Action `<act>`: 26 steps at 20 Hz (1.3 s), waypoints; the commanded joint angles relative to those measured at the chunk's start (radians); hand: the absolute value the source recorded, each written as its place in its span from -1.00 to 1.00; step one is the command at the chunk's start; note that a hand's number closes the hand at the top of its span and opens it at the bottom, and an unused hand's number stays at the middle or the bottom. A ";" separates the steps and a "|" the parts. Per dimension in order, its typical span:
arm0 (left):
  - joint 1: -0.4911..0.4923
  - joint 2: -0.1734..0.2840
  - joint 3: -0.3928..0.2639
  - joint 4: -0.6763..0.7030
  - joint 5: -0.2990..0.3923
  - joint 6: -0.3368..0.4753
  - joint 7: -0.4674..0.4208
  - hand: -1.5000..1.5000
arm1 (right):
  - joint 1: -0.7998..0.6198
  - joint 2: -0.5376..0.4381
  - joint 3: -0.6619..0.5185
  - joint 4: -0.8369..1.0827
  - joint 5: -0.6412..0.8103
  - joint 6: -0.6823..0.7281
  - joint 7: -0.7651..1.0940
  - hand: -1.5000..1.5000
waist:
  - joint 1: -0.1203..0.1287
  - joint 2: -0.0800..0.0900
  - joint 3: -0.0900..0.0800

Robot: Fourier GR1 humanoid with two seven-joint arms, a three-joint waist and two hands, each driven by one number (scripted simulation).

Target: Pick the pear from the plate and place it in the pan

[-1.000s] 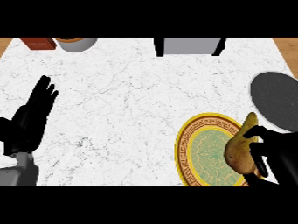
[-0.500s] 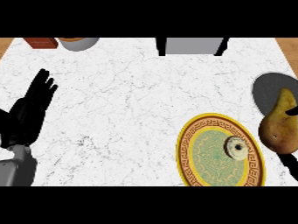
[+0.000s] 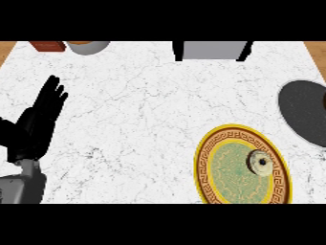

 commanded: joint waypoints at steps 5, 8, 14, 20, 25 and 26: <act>0.006 -0.011 -0.003 -0.023 -0.010 0.008 0.013 0.00 | -0.153 -0.078 -0.073 0.550 0.003 -0.182 -0.307 1.00 | 0.011 0.002 0.001; -0.074 0.012 0.026 0.056 -0.001 -0.005 0.016 0.00 | -0.212 -0.076 -0.061 0.728 0.001 -0.241 -0.426 1.00 | 0.007 0.004 0.001; -0.055 0.007 0.013 0.012 0.021 -0.032 0.032 0.00 | -0.373 -0.090 -0.056 1.103 0.035 -0.349 -0.602 1.00 | 0.029 0.009 0.002; -0.003 -0.030 -0.029 -0.012 -0.023 -0.008 0.005 0.00 | -0.445 -0.104 -0.051 1.342 0.104 -0.422 -0.562 1.00 | 0.037 0.012 0.003; -0.053 -0.026 -0.012 0.035 -0.004 -0.022 0.001 0.00 | -0.463 -0.111 -0.078 1.472 0.085 -0.371 -0.542 -1.00 | 0.032 0.015 0.004; -0.032 -0.014 -0.007 0.045 -0.008 -0.037 -0.029 0.00 | -0.491 -0.127 -0.076 1.497 0.091 -0.346 -0.534 -1.00 | 0.044 0.020 0.004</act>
